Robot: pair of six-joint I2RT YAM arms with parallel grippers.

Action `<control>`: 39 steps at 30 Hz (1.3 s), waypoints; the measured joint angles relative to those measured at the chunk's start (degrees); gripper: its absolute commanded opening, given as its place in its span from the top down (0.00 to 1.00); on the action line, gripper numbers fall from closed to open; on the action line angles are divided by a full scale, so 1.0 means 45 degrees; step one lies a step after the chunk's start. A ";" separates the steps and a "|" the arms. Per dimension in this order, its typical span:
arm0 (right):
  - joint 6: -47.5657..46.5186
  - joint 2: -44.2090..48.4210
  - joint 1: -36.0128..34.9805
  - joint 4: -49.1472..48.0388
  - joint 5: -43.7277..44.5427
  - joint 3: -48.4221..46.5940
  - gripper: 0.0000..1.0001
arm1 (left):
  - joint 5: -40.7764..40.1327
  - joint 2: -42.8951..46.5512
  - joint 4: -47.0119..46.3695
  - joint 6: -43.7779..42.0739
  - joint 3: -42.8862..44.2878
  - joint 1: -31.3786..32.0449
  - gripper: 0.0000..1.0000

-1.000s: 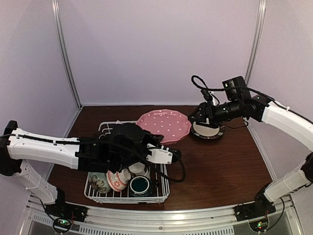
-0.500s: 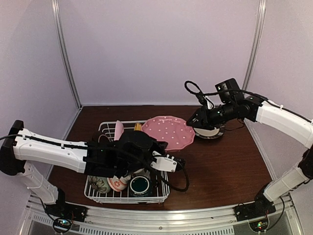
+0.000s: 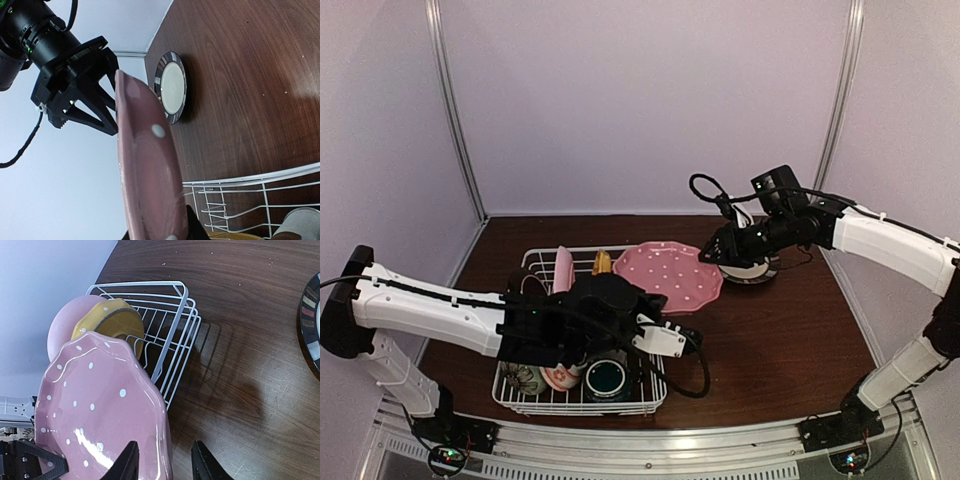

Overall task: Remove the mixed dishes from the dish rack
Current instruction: Pass from the left arm to the right

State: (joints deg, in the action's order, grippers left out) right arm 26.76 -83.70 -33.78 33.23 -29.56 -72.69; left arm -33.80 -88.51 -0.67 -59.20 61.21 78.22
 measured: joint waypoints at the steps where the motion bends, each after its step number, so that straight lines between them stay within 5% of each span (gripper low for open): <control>1: -0.0019 0.0000 0.0000 -0.0068 -0.0005 0.0024 0.67 | 0.0019 0.0000 -0.0044 0.0000 0.0000 0.0015 1.00; 9: -0.0121 0.0000 0.0000 -0.0563 -0.0219 0.0214 0.72 | 0.0136 0.0189 -0.0447 -0.0015 -0.0039 0.0097 1.00; 20: -0.0194 -0.0039 0.0000 -0.0729 -0.0418 0.0228 1.00 | 0.0209 0.0340 -0.0617 -0.0219 -0.0330 0.0117 1.00; 24: -0.0374 -0.0117 0.0000 -0.0661 -0.0379 0.0233 1.00 | 0.0175 0.0340 -0.0612 -0.0316 -0.0418 0.0121 1.00; 26: -0.0403 -0.0117 0.0000 -0.0661 -0.0379 0.0228 1.00 | 0.0175 0.0340 -0.0617 -0.0321 -0.0418 0.0121 0.93; 31: -0.0452 -0.0117 0.0000 -0.0602 -0.0364 0.0233 1.00 | 0.0010 0.0350 -0.0908 -0.0427 -0.0476 0.0126 0.50; 39: -0.0175 -0.0117 0.0019 -0.0384 -0.0539 0.0233 1.00 | -0.0228 0.0748 -0.1919 -0.0772 -0.0602 0.0141 0.34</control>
State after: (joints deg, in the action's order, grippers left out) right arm 25.98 -84.23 -33.69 31.51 -31.99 -71.64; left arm -34.83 -85.14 -9.30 -62.67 58.50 78.85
